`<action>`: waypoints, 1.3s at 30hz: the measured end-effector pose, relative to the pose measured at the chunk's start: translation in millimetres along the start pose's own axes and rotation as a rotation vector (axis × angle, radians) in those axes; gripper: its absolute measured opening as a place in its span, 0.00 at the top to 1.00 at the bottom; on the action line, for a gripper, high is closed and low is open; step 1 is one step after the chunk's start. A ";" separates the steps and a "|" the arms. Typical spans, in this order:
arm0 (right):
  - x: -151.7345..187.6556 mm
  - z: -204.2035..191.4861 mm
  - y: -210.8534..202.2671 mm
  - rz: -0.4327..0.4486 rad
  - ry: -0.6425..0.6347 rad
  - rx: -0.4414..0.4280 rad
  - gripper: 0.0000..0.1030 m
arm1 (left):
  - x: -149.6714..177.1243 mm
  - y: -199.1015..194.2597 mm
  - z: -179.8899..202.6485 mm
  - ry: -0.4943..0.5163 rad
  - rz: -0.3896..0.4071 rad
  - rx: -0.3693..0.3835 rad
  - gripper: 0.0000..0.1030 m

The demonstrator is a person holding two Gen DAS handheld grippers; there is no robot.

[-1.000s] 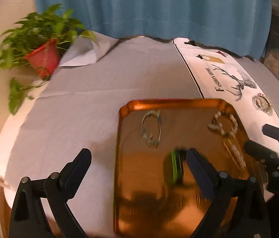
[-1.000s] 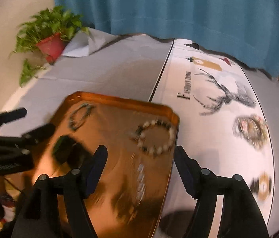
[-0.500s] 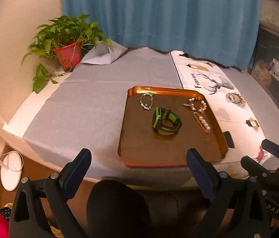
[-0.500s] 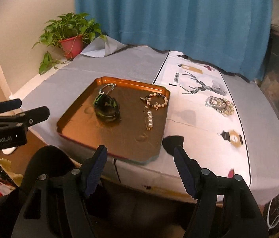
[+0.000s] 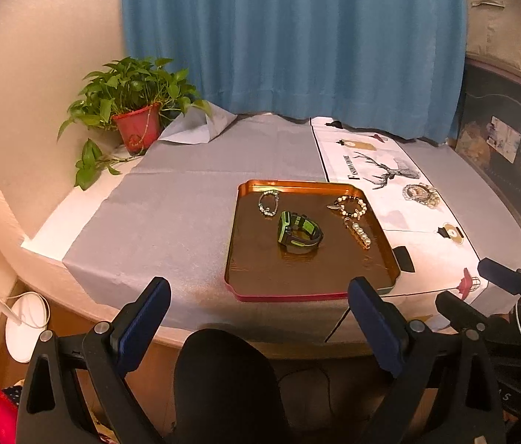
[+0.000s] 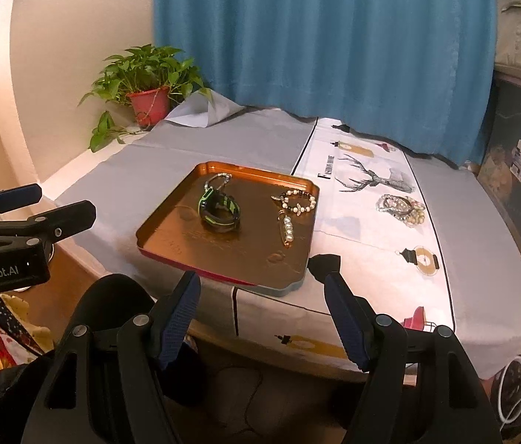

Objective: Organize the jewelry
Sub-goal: 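Withdraw both tools from the tray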

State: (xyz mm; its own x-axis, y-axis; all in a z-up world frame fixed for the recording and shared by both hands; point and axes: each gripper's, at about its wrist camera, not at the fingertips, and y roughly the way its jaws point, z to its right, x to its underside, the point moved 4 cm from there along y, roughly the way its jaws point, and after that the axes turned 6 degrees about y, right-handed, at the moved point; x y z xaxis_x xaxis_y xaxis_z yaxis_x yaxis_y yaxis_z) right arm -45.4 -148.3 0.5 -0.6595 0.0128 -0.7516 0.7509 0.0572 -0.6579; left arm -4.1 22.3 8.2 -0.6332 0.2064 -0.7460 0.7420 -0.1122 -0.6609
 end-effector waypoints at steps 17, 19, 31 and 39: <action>5.6 -0.2 -11.7 0.009 -0.005 0.006 0.32 | 3.7 -10.6 3.1 0.002 0.019 0.001 0.07; 6.6 0.2 -13.2 0.007 -0.005 0.003 0.32 | 4.2 -11.2 3.4 0.004 0.018 0.001 0.07; 6.5 11.3 -13.8 -0.002 0.029 0.000 0.32 | -3.5 -6.9 13.8 0.013 0.011 0.008 0.07; 7.8 21.0 -1.6 -0.020 0.059 0.005 0.32 | -6.7 4.0 16.5 0.020 -0.013 0.024 0.07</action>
State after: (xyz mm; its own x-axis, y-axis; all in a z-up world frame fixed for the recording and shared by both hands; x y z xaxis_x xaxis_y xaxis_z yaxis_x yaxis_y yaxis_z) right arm -51.0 -169.2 -5.3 -0.6752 0.0706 -0.7343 0.7376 0.0530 -0.6731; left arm -0.5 4.5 9.1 -0.6384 0.2269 -0.7355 0.7280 -0.1321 -0.6727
